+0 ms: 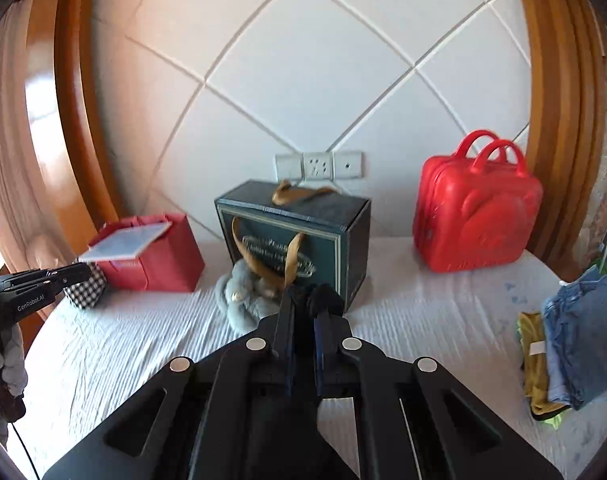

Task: Fold clothes
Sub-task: 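Lift the T-shirt with both grippers, shake it open and lay it flat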

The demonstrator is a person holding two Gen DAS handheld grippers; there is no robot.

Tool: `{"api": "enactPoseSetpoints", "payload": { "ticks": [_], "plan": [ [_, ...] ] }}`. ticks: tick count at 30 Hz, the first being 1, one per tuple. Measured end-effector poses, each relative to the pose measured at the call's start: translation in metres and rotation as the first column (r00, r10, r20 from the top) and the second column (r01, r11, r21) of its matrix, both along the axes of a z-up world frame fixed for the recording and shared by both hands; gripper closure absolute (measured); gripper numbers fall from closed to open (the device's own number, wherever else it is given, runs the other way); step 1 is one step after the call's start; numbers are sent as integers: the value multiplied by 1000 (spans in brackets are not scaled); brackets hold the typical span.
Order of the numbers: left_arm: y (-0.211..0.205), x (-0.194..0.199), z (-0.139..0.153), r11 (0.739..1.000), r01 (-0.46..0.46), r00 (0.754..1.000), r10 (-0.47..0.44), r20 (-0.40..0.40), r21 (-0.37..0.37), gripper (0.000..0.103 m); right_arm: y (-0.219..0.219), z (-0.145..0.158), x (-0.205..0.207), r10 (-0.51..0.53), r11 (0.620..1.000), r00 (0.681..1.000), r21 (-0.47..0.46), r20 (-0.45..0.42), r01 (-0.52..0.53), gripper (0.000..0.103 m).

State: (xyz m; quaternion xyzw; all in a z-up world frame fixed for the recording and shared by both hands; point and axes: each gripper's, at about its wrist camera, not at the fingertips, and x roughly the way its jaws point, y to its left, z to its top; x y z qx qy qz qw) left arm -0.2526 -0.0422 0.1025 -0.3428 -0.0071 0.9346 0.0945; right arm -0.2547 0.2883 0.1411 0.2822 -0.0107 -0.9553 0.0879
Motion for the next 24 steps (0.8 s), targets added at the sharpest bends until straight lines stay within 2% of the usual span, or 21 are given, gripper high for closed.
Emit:
{"api": "enactPoseSetpoints", "payload": {
  "ticks": [2,3,4,6,9,11,14,16,17,19,20,21,22,23,24],
  "plan": [
    [1,3,3,1000,13,1000,-13,24,0,100,15,11,16,-35,999,999,-5,-14,35,96],
    [2,4,-1,1000,17,999,-17,47,1,96,22,12,25,-53,999,999,-6,-10,53,96],
    [4,7,-10,1000,29,997,-30,77,8,88,31,7,35,-64,998,998,-17,9,64,96],
    [8,15,-37,999,38,989,-38,143,8,80,49,-11,60,-103,994,993,-15,60,104,96],
    [15,32,-83,999,50,969,-50,240,8,79,86,-45,101,-171,984,973,-25,152,177,96],
    [17,41,-110,999,48,954,-47,298,7,78,115,-72,126,-235,969,945,-23,230,247,96],
    [18,46,-141,998,59,927,-64,369,26,70,155,-113,159,-298,942,885,-42,358,334,96],
    [23,46,-154,997,75,912,-81,401,30,60,175,-138,174,-313,928,844,-51,435,370,96],
    [29,45,-156,996,87,911,-93,402,33,59,179,-147,179,-315,924,830,-51,461,379,93],
    [42,40,-156,992,114,908,-123,401,45,52,187,-160,188,-324,913,807,-61,494,404,85],
    [50,36,-154,990,129,906,-139,399,52,50,191,-164,192,-331,905,799,-69,502,419,70],
    [59,33,-153,989,142,906,-151,396,53,48,194,-164,195,-338,901,797,-73,500,428,50],
    [68,30,-152,987,155,905,-163,392,52,48,194,-161,195,-336,902,805,-78,488,424,40],
    [77,26,-150,985,167,905,-173,390,49,48,195,-157,196,-334,904,814,-82,476,419,31],
    [86,22,-149,983,179,903,-183,388,46,48,196,-154,196,-332,906,821,-87,464,415,32]
  ]
}}
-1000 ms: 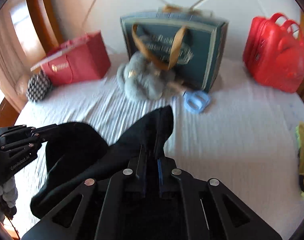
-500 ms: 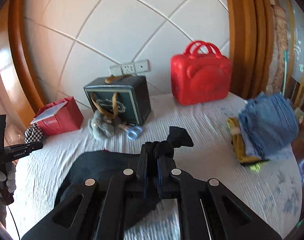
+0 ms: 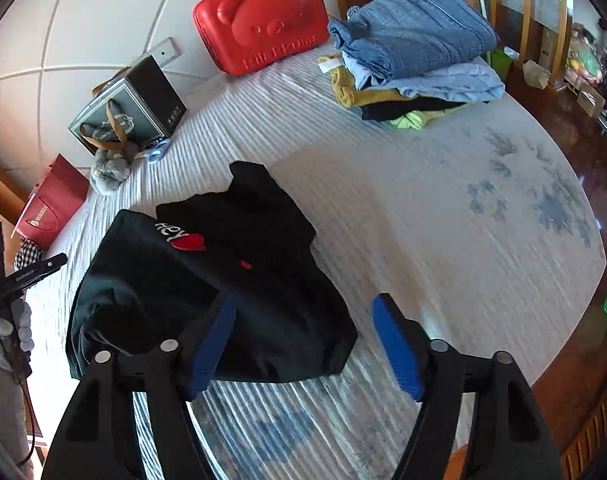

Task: Fold clothes
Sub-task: 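Lift the T-shirt with both grippers, shake it open and lay it flat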

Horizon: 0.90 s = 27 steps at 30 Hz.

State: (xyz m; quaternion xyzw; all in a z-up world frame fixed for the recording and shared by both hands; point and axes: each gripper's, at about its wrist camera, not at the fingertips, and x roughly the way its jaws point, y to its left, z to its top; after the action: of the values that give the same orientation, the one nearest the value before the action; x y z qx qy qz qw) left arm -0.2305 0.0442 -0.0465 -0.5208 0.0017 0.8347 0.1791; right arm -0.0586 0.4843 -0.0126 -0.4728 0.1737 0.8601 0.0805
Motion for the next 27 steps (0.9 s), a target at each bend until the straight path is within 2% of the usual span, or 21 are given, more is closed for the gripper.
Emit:
{"api": "enactPoseSetpoints", "payload": {
  "ticks": [2,6,13,19,21,24,25,26,27],
  "plan": [
    [17,-11,-1,1000,27,1000,-27,0,-10,48,-1,6,-2,16,1000,1000,9,-19,-16,30],
    [45,-34,-15,996,74,997,-73,28,-43,47,-7,-1,-22,67,998,998,21,9,-67,17],
    [61,-64,-49,984,131,990,-124,61,-123,47,-9,-35,-44,108,994,988,21,106,-111,17],
    [67,-82,-61,982,173,984,-168,59,-76,47,0,-58,-50,102,995,981,5,165,-104,15],
    [76,-85,-67,977,198,979,-192,69,-81,47,0,-65,-52,110,994,978,-4,175,-111,11],
    [89,-81,-70,964,236,971,-230,63,-121,43,-3,-74,-55,117,993,973,1,199,-119,11],
    [94,-79,-71,959,248,968,-242,61,-137,45,-4,-78,-56,115,993,971,2,211,-118,11],
    [99,-76,-71,953,248,969,-242,53,-172,52,-4,-82,-56,110,994,966,-2,234,-113,11],
    [102,-71,-69,951,261,965,-255,55,-169,76,-7,-88,-56,112,993,960,-10,255,-114,19]
  ]
}}
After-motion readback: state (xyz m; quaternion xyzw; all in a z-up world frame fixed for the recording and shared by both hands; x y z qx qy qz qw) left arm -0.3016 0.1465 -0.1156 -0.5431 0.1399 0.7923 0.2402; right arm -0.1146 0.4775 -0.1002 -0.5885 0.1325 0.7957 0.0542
